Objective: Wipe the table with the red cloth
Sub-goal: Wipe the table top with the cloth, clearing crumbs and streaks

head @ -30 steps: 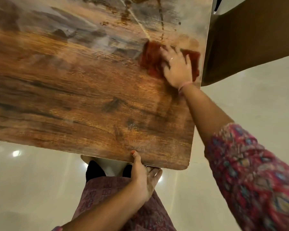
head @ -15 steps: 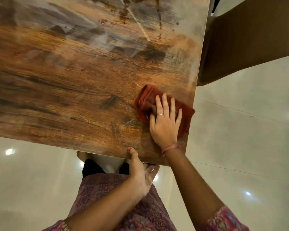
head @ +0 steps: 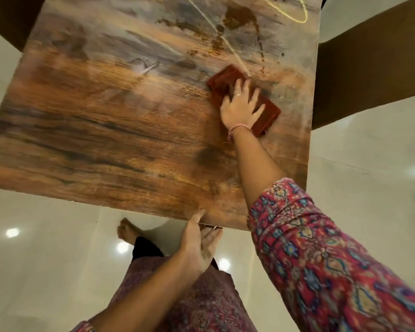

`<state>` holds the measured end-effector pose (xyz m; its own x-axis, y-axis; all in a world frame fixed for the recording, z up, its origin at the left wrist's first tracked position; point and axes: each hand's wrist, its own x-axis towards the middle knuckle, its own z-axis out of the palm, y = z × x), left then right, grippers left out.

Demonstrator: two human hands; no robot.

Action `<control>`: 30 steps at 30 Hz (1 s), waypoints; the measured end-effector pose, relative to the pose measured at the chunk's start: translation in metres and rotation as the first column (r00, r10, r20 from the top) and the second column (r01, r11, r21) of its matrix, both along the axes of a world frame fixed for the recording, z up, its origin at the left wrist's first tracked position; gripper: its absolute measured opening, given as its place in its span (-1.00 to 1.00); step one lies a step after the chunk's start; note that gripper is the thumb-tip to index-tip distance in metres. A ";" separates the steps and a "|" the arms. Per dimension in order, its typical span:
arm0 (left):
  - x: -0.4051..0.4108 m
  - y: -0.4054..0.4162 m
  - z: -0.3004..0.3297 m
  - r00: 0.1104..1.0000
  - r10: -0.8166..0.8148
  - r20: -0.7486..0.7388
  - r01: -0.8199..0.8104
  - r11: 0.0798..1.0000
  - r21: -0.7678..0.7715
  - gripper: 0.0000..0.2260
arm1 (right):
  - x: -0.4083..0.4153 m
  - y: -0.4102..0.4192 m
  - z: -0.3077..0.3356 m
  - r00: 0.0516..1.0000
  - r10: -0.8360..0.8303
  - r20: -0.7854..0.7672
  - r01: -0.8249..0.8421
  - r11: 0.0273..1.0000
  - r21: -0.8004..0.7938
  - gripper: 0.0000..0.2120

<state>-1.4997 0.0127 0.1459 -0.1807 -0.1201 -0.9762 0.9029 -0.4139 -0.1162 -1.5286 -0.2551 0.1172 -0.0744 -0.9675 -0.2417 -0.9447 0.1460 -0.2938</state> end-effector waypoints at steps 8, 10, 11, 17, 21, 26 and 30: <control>0.119 0.001 0.005 0.997 -0.024 0.076 0.028 0.998 -0.062 -0.82 | 0.162 0.140 -0.002 0.724 0.689 0.031 -0.687 0.724 -0.057 -0.42; 0.141 0.003 0.004 0.990 -0.085 0.117 0.091 0.995 -0.043 -0.77 | 0.161 0.145 -0.003 0.663 0.748 0.043 -0.746 0.664 -0.046 -0.44; 0.152 0.004 0.003 0.986 -0.110 0.125 0.117 0.992 -0.050 -0.74 | 0.157 0.139 -0.003 0.634 0.772 0.035 -0.771 0.635 -0.042 -0.45; 0.205 0.012 -0.001 0.986 -0.093 0.137 0.106 0.990 -0.093 -0.73 | 0.109 0.068 0.003 0.914 0.404 -0.036 -0.405 0.914 -0.033 -0.46; 0.229 0.012 -0.004 0.991 0.002 0.131 0.006 0.998 -0.061 -0.70 | 0.066 0.023 0.009 0.991 -0.136 -0.017 0.137 0.990 0.023 -0.48; 0.242 0.006 -0.003 0.996 0.025 0.090 -0.021 0.999 -0.046 -0.76 | 0.115 0.008 0.006 0.921 -0.387 -0.043 0.388 0.921 0.025 -0.47; 0.250 -0.005 0.003 0.997 -0.039 0.060 0.040 0.999 -0.018 -0.85 | 0.206 0.024 0.002 0.999 -0.007 -0.045 0.005 0.999 -0.049 -0.43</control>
